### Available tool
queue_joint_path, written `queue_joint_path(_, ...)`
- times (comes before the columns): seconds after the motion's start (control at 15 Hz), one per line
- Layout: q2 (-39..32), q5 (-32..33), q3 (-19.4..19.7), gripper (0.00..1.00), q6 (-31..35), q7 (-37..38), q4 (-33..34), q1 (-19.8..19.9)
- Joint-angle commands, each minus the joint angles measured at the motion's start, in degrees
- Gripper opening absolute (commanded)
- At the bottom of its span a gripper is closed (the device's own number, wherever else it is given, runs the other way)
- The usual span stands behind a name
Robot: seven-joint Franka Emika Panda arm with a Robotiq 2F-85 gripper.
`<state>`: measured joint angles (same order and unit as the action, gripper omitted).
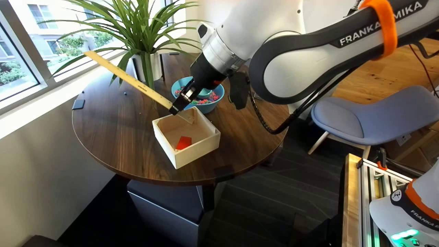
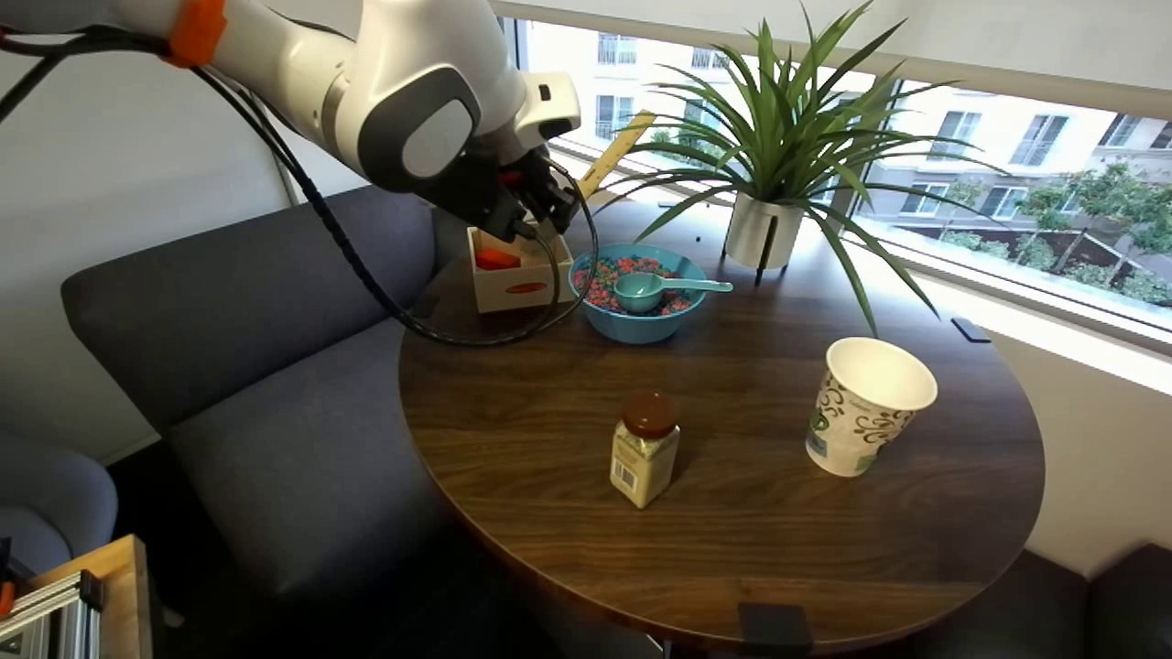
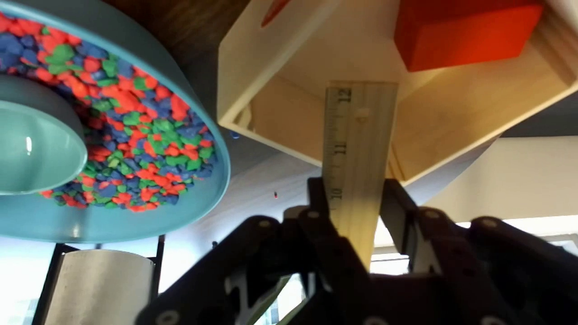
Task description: Put the wooden ruler in the wooden box
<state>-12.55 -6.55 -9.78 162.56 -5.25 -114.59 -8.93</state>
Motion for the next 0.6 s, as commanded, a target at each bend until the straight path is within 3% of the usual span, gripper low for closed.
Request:
queue_joint_path(0.0, 2.68, -7.48, -4.03, 0.1, -1.32, -8.42, -2.19, 3.05)
queue_joint_path(0.2, 4.11, -14.24, -6.41, 0.1, -2.21, -14.53, -3.47, 5.07)
queue_joint_path(0.53, 5.55, -16.21, -5.63, 0.1, -2.2, -16.6, -6.54, 5.97)
